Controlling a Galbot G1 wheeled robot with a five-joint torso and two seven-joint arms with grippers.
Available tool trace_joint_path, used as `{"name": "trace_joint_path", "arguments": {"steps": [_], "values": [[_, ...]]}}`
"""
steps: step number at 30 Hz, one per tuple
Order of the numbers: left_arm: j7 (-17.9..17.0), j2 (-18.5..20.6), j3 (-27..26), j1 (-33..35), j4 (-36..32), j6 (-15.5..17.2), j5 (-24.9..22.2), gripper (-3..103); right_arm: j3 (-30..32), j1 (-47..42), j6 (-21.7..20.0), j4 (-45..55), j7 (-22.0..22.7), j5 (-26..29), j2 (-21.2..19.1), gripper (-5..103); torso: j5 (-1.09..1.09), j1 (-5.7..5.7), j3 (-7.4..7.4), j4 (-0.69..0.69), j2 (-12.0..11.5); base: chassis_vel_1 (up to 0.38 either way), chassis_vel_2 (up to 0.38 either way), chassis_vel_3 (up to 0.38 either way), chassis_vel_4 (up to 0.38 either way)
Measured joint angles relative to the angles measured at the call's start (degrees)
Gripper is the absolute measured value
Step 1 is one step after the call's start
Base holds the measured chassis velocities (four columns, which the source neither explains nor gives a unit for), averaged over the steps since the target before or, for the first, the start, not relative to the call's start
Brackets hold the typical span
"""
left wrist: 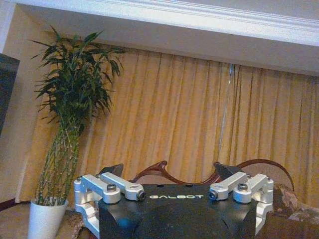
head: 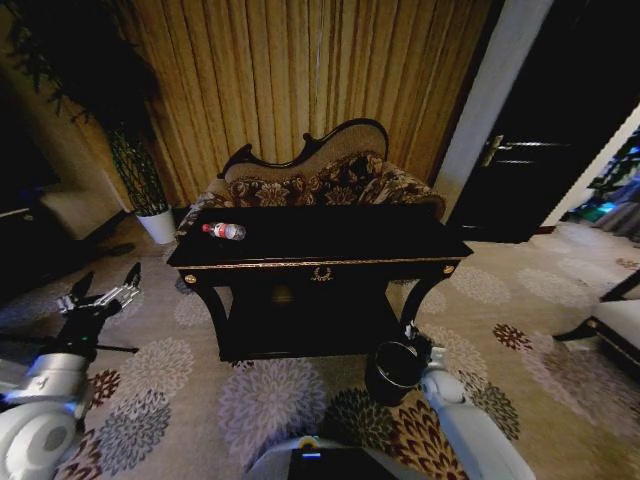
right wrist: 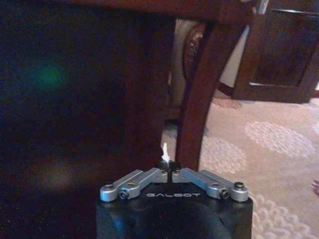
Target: Move to the front of the table and place the trash on the table into the trash bin.
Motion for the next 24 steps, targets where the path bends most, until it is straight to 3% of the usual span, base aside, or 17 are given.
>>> {"name": "trace_joint_path", "arguments": {"steps": [7, 14, 17, 20, 24], "values": [[0.5, 0.0, 0.1, 0.0, 0.1, -0.2, 0.1, 100, -0.4, 2.2, 1.7, -7.5, -0.3, -0.9, 1.2, 0, 0.00, 0.00, 0.00, 0.00, 0.0, 0.000, 0.000, 0.000, 0.000], [0.6, 0.0, 0.1, 0.3, 0.0, -0.2, 0.1, 100, -0.5, 1.6, 2.5, -8.2, -0.4, -2.6, 2.2, 0, 0.01, 0.00, 0.00, 0.00, 0.0, 0.000, 0.000, 0.000, 0.000], [0.6, 0.0, 0.0, 0.5, 0.0, -0.2, 0.1, 100, -0.5, 1.5, 2.5, -7.8, -0.5, -3.2, 2.4, 4, -0.01, 0.00, 0.00, 0.00, 0.0, 0.000, 0.000, 0.000, 0.000], [0.6, -0.1, -0.1, 0.6, -0.1, -0.3, 0.1, 100, -0.5, 1.1, 2.5, -7.1, -0.4, -3.5, 2.8, 20, 0.00, 0.00, 0.00, 0.01, 0.0, 0.000, 0.000, 0.000, 0.000], [0.7, -0.2, -0.1, 0.7, -0.1, -0.4, 0.1, 100, -0.5, 0.9, 2.5, -6.7, -0.4, -3.7, 2.9, 31, 0.00, -0.01, 0.00, 0.00, 0.0, 0.000, 0.000, 0.000, 0.000]]}}
